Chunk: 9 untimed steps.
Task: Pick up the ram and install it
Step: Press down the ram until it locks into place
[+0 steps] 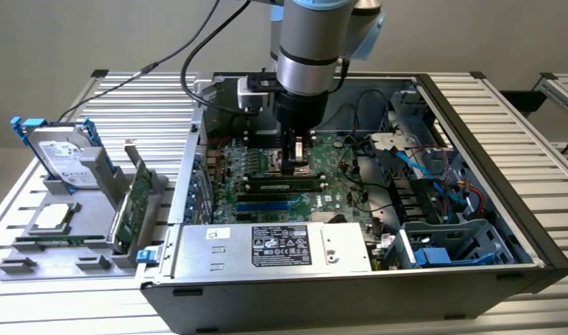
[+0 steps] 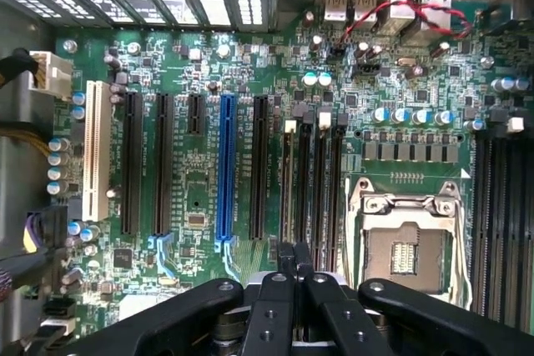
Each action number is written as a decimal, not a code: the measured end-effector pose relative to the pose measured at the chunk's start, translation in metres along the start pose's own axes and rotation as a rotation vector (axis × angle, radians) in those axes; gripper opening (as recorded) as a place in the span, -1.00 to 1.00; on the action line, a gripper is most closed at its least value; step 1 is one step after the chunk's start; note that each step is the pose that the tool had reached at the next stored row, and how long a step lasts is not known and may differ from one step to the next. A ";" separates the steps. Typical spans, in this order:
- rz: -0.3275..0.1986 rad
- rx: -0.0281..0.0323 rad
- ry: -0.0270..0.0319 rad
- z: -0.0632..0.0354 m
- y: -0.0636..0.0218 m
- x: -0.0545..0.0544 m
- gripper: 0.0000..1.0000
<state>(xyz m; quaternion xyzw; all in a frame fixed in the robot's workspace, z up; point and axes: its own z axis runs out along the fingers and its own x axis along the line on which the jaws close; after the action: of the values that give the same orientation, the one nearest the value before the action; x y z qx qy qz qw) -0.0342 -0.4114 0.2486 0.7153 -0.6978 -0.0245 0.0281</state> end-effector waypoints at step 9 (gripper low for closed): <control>0.000 0.0001 -0.0009 -0.0106 0.0008 0.000 -0.79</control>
<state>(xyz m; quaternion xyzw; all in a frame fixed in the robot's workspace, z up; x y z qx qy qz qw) -0.0342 -0.4114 0.2593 0.7153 -0.6978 -0.0248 0.0278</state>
